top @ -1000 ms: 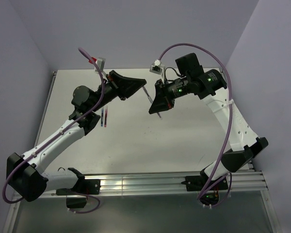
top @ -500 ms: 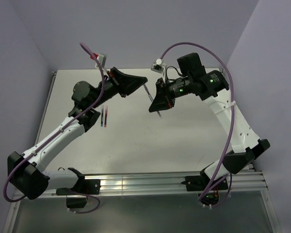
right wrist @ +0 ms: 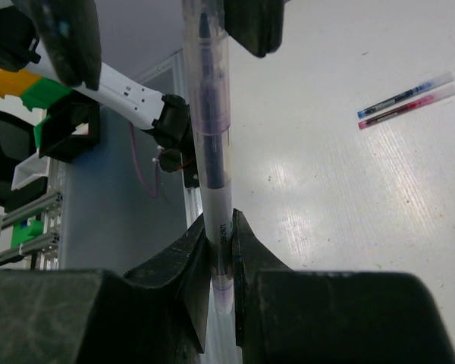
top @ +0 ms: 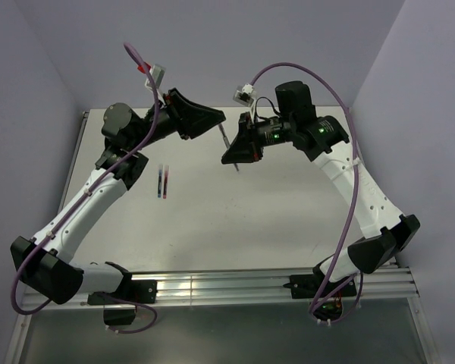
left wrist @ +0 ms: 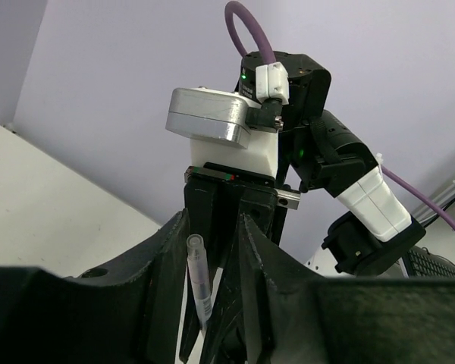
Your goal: Insert the pens into the pen caps
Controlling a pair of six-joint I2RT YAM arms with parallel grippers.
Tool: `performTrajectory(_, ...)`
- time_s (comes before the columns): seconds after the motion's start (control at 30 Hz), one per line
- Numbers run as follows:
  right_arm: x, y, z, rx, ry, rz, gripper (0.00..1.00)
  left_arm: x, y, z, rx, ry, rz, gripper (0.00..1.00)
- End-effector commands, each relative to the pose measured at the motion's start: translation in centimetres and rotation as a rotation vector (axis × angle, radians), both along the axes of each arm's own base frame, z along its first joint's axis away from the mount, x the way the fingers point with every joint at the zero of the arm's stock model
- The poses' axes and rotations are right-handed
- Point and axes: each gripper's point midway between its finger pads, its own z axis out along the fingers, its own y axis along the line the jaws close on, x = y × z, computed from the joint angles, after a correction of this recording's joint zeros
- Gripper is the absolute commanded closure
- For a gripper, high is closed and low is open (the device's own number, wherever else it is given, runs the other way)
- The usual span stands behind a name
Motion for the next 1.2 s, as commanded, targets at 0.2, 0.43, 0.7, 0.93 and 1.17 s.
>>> performTrajectory(0.2, 0.2, 0.1, 3.5, 0.103, -0.09, -0.008, 1.0, -1.8, -0.7, 0.5, 0.023, -0.04, -0.099, 0.62)
performTrajectory(0.43, 0.1, 0.0, 4.5, 0.124, -0.101, -0.004, 1.0, -0.7, -0.7, -1.5, 0.062, 0.013, -0.048, 0.58)
performTrajectory(0.7, -0.2, -0.2, 4.4, 0.126, -0.1, 0.0, 1.0, 0.0, -0.5, -1.7, 0.077, 0.002, -0.005, 0.59)
performTrajectory(0.93, 0.1, 0.0, 4.0, 0.121, -0.086, -0.005, 1.0, -0.9, -0.6, -1.2, 0.062, -0.017, -0.049, 1.0)
performTrajectory(1.17, 1.0, -1.1, 1.9, 0.087, -0.053, -0.056, 0.15, 2.3, 0.9, -6.3, 0.227, 0.087, 0.045, 1.0)
